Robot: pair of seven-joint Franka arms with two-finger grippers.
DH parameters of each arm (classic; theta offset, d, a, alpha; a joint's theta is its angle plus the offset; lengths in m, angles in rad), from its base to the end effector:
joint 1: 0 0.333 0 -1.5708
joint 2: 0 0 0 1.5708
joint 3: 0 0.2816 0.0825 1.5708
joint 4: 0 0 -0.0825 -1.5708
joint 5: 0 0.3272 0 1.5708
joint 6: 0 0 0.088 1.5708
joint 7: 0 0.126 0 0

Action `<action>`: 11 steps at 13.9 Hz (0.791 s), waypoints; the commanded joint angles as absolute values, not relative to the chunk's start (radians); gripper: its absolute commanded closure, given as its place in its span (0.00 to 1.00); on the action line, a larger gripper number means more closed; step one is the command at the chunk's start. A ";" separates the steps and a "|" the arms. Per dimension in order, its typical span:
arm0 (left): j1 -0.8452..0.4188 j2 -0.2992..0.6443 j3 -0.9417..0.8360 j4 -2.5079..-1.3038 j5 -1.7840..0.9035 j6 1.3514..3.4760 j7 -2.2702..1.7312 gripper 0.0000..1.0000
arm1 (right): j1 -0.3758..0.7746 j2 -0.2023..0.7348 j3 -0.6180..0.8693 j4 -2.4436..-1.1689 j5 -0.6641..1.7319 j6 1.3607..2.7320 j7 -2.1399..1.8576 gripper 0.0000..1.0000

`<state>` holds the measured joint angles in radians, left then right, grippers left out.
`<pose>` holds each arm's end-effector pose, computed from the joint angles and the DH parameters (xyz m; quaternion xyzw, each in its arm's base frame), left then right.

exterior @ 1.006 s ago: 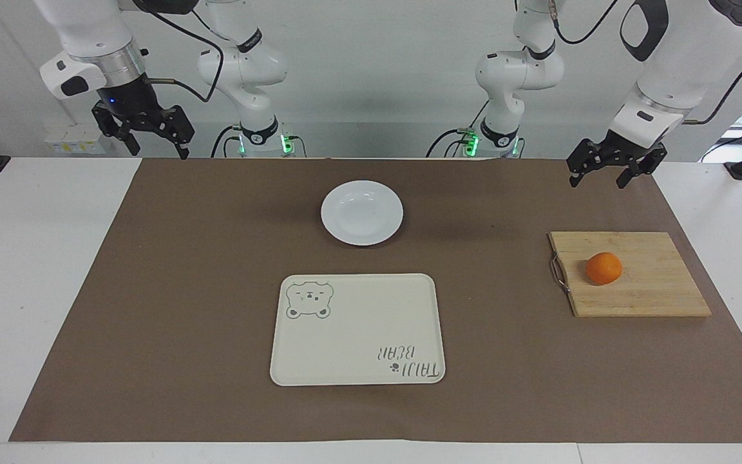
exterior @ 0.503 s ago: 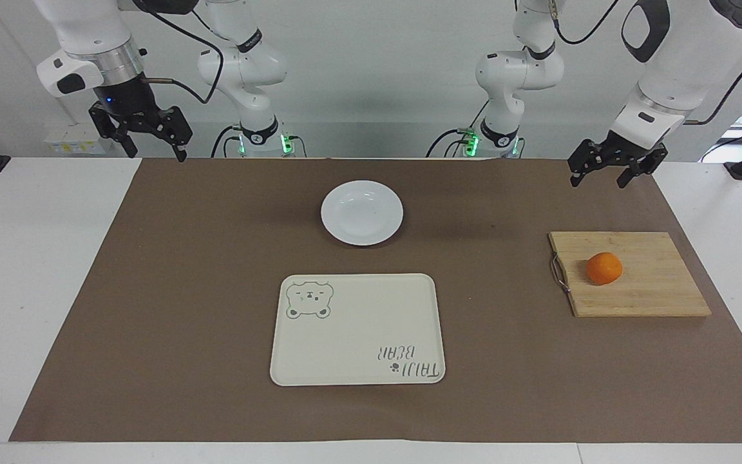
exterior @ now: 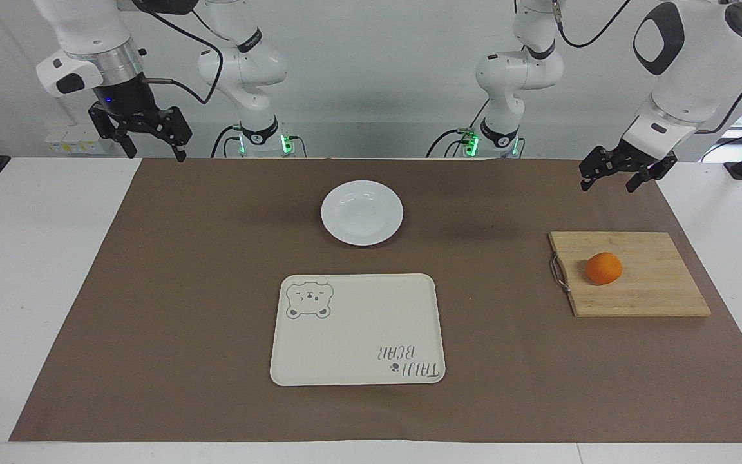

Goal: Place orange and plate with both arms
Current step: 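Lower the left gripper onto the orange and close it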

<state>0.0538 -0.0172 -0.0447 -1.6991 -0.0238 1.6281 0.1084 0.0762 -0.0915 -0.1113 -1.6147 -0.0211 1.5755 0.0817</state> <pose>0.4931 0.0015 0.5312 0.9984 -0.0486 -0.0262 0.0130 0.4735 -0.0217 0.5974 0.9979 -0.0585 0.0260 0.0049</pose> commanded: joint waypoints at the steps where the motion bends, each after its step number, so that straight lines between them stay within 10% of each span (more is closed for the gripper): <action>1: 0.097 -0.048 -0.051 -1.784 -0.014 1.707 0.173 0.00 | 0.074 -0.112 -0.110 -1.643 -0.015 1.589 0.061 0.00; 11: 0.164 0.020 -0.051 -1.928 -0.014 1.948 0.282 0.00 | 0.074 -0.112 -0.110 -1.646 -0.014 1.592 0.060 0.00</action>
